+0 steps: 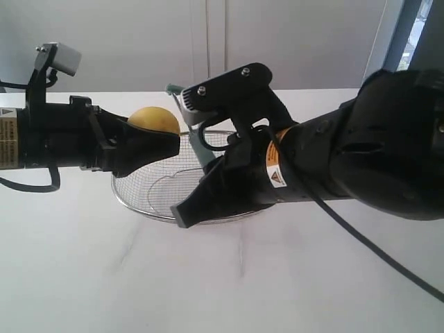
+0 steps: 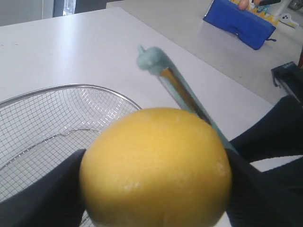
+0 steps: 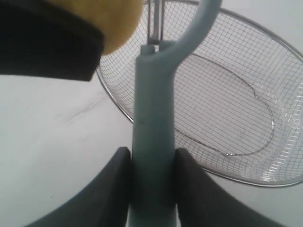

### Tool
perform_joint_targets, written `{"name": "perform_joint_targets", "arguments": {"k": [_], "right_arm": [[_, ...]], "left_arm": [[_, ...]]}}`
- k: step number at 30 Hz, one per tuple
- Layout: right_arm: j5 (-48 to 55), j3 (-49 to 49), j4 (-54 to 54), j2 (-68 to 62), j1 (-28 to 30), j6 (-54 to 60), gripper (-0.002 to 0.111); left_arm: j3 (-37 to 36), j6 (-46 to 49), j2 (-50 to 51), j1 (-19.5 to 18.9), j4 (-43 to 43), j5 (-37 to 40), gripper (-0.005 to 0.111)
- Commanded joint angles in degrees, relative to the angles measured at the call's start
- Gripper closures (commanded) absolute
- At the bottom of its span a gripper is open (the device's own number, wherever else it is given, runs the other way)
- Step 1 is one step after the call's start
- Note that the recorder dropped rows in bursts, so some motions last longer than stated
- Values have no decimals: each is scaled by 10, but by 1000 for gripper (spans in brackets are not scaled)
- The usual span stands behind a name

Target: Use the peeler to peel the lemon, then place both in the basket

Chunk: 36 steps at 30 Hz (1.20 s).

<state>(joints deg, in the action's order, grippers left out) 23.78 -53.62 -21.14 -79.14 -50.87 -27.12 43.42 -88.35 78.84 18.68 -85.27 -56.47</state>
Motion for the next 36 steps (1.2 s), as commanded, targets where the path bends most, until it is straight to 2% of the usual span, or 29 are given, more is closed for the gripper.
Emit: {"name": "perform_joint_targets", "arguments": {"k": [1, 7, 17, 23, 29, 32, 36], "right_arm": [[-13, 0, 3, 23, -1, 5, 108], [-13, 0, 8, 66, -1, 5, 108], [-6, 0, 6, 208, -34, 16, 108], [85, 0, -22, 278, -34, 19, 108], [186, 4, -162, 267, -34, -77, 108], [190, 11, -213, 239, -34, -111, 108], [179, 11, -226, 178, -33, -122, 108]], "left_arm": [[0, -1, -4, 0, 11, 9, 107], [0, -1, -4, 0, 13, 11, 107], [0, -1, -4, 0, 13, 11, 107], [0, -1, -4, 0, 13, 6, 107], [0, -1, -4, 0, 12, 6, 107], [0, -1, -4, 0, 12, 6, 107], [0, -1, -4, 0, 12, 5, 107]]}}
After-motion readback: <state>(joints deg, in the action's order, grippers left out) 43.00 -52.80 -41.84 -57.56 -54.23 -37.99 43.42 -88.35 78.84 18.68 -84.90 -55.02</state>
